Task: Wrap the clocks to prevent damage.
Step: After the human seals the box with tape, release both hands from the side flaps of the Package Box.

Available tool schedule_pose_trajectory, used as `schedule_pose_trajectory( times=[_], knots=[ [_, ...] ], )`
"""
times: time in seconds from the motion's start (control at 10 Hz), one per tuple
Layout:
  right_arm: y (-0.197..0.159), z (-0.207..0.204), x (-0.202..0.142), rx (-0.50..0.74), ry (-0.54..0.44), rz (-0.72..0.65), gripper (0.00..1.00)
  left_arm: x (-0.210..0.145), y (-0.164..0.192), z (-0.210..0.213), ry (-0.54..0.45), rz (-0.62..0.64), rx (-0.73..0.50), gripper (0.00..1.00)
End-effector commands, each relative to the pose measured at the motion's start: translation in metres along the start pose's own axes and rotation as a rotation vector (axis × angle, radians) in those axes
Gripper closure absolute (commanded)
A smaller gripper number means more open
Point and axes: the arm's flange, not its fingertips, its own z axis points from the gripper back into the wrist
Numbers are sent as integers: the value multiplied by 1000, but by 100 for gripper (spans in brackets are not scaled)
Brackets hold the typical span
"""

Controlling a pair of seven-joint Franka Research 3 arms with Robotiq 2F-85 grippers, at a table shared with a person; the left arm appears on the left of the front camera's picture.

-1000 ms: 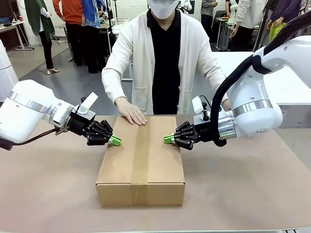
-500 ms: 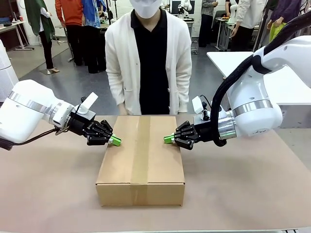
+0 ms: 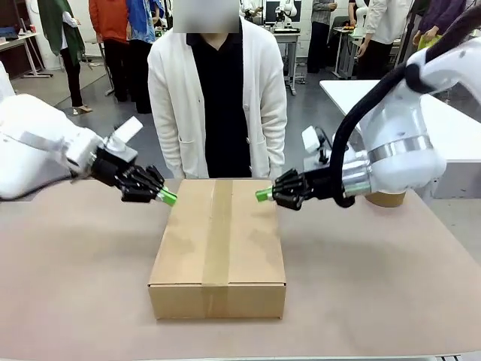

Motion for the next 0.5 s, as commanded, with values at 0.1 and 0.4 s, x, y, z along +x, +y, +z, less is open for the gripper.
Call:
schedule_pose_trajectory(
  times=[0.1,0.4],
  knots=[
    [16,59,75,12,289,-52,99,55,-36,72,195,87,16,100],
    [38,124,128,-113,405,-60,99,77,-79,130,263,156,102,100]
  ],
)
